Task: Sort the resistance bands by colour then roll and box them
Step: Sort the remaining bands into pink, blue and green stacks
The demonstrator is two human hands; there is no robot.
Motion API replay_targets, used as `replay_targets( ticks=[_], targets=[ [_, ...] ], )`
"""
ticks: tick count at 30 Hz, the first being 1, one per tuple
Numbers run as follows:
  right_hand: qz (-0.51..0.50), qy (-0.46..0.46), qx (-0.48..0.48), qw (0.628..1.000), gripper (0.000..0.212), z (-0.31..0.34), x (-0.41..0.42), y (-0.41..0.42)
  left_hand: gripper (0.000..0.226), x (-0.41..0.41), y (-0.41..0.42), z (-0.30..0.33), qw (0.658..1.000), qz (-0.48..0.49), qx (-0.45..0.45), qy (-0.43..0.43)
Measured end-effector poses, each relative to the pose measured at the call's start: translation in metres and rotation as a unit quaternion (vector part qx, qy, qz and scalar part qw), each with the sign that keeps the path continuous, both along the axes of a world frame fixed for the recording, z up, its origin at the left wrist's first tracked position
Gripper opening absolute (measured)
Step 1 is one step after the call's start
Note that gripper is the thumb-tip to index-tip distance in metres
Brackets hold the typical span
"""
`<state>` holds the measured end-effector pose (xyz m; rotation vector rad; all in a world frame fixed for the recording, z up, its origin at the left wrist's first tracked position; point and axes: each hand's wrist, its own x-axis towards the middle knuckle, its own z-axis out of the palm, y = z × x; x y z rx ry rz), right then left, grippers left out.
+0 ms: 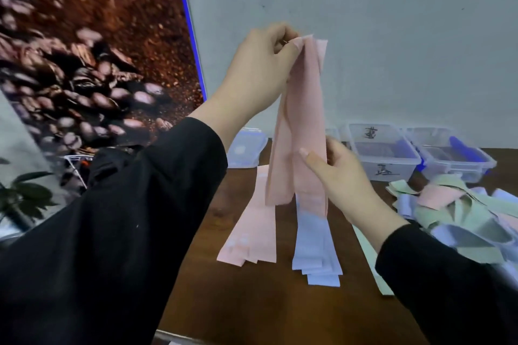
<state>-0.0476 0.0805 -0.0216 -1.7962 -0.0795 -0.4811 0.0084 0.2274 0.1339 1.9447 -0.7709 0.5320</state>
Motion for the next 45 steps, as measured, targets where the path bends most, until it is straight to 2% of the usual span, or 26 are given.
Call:
replay_targets(
  ticks=[2, 9, 10, 12, 14, 15, 18, 21, 22, 25, 31, 34, 36, 38, 41, 43, 45],
  targets=[
    [-0.007, 0.015, -0.001, 1.0, 0.03, -0.004, 0.003, 0.01, 0.022, 0.002, 0.008, -0.003, 1.0, 0.019, 0.006, -0.005],
    [-0.003, 0.056, -0.032, 0.998, 0.014, -0.024, 0.012, 0.026, 0.02, 0.009, 0.02, -0.012, 0.999, 0.032, 0.012, 0.006],
    [-0.023, 0.044, -0.02, 0.999, 0.021, -0.027, 0.015, 0.027, 0.02, 0.01, 0.021, -0.013, 1.0, 0.028, 0.009, 0.012],
    [-0.035, 0.039, 0.024, 0.998, 0.049, -0.026, 0.02, 0.029, 0.019, 0.012, 0.023, -0.013, 1.0, 0.021, 0.004, 0.018],
    [0.015, 0.06, 0.059, 0.996, 0.076, -0.024, 0.026, 0.03, 0.019, 0.014, 0.024, -0.011, 1.0, 0.012, 0.0, 0.024],
    [0.043, 0.069, 0.061, 0.995, 0.08, -0.023, 0.028, 0.03, 0.019, 0.015, 0.025, -0.01, 1.0, 0.004, -0.004, 0.028],
    [0.079, 0.077, 0.046, 0.993, 0.059, -0.023, 0.029, 0.03, 0.019, 0.02, 0.028, -0.009, 1.0, -0.001, -0.011, 0.023],
    [0.105, 0.093, 0.064, 0.988, 0.031, -0.025, 0.025, 0.036, 0.019, 0.031, 0.034, -0.01, 0.999, 0.018, -0.016, 0.021],
    [0.115, 0.112, 0.076, 0.984, 0.027, -0.026, 0.024, 0.038, 0.019, 0.035, 0.036, -0.011, 0.999, 0.024, -0.019, 0.025],
    [0.137, 0.166, 0.112, 0.97, 0.025, -0.033, 0.019, 0.045, 0.02, 0.05, 0.04, -0.02, 0.998, 0.044, -0.016, 0.046],
    [0.139, 0.216, 0.14, 0.956, 0.026, -0.053, -0.003, 0.06, 0.02, 0.091, 0.042, -0.058, 0.991, 0.068, 0.036, 0.109],
    [0.121, 0.25, 0.157, 0.948, 0.027, -0.062, -0.006, 0.068, 0.018, 0.115, 0.036, -0.083, 0.98, 0.087, 0.096, 0.149],
    [0.123, 0.271, 0.134, 0.945, 0.032, -0.067, -0.005, 0.071, 0.022, 0.129, 0.03, -0.105, 0.966, 0.089, 0.151, 0.187],
    [0.118, 0.291, 0.08, 0.946, 0.04, -0.065, -0.006, 0.073, 0.036, 0.138, 0.026, -0.13, 0.944, 0.094, 0.233, 0.215],
    [0.073, 0.309, -0.086, 0.944, 0.071, -0.062, -0.01, 0.071, 0.044, 0.135, 0.02, -0.168, 0.923, 0.107, 0.308, 0.207],
    [0.058, 0.298, -0.166, 0.938, 0.068, -0.062, -0.01, 0.07, 0.04, 0.125, 0.016, -0.196, 0.918, 0.085, 0.326, 0.21],
    [0.075, 0.289, -0.184, 0.937, 0.061, -0.067, -0.008, 0.07, 0.039, 0.112, 0.013, -0.225, 0.905, 0.065, 0.372, 0.196]
  ],
)
